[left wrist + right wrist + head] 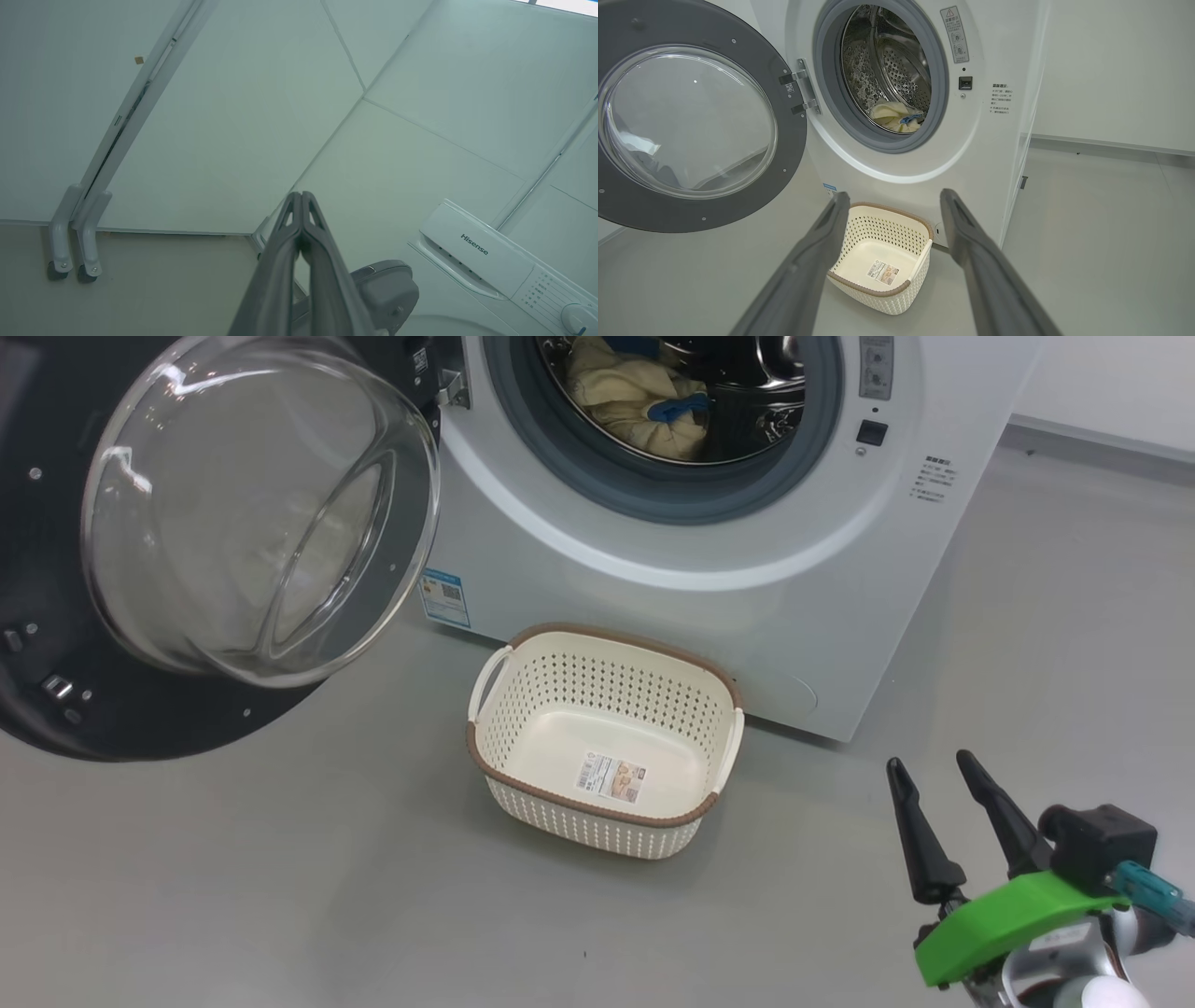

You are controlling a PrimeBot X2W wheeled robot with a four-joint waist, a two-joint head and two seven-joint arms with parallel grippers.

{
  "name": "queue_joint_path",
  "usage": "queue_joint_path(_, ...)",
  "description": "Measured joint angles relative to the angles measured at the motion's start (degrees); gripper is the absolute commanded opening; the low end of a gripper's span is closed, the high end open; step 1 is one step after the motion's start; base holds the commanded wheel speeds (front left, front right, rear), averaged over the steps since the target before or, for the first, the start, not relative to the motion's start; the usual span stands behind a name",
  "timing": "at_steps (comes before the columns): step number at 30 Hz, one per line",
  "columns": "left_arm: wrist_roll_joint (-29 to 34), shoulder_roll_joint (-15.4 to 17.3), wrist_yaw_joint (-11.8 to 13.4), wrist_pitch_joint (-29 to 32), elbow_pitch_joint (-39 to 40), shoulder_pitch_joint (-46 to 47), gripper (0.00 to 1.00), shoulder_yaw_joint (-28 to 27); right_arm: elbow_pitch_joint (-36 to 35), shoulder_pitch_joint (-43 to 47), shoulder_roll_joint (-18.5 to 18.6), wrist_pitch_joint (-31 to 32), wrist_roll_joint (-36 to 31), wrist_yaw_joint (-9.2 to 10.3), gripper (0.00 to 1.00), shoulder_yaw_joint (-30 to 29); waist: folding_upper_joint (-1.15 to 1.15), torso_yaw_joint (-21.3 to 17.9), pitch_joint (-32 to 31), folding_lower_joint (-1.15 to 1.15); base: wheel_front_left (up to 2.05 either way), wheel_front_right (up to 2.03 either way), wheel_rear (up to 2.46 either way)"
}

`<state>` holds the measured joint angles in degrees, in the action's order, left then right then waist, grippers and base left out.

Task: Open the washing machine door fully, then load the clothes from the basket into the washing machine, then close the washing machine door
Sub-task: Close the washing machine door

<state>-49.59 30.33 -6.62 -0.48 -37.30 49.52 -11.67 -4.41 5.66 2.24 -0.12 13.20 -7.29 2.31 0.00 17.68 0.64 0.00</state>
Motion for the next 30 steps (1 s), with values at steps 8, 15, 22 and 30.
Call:
queue_joint_path(8, -8.35, 1.79, -0.46, 9.68, -10.77, -0.15, 0.0, -0.65, -0.93, -0.01, 0.0, 1.71, -0.15, 0.0, 1.0, 0.55, 0.0, -1.46, 0.8, 0.0, 0.0, 0.0, 0.0)
queue_joint_path(15, -15.73, 2.0, -0.46, 15.62, -12.84, -3.2, 0.0, -1.7, -2.05, -0.03, 0.0, 3.12, -0.69, 0.0, 1.0, 0.89, 0.0, -2.61, 2.55, 0.0, 0.0, 0.0, 0.0)
queue_joint_path(22, -20.62, 2.1, -0.46, 16.7, -13.36, -4.87, 0.0, -3.93, -2.81, -0.08, 0.0, 4.01, -1.21, 0.0, 1.0, 0.9, 0.0, -3.47, 4.09, 0.0, 0.0, 0.0, 0.0)
queue_joint_path(30, -24.9, 2.07, -0.46, 16.0, -15.29, -5.91, 0.0, -6.94, -3.88, -0.19, 0.0, 4.8, -1.7, 0.0, 1.0, 1.02, 0.0, -4.2, 5.48, 0.0, 0.0, 0.0, 0.0)
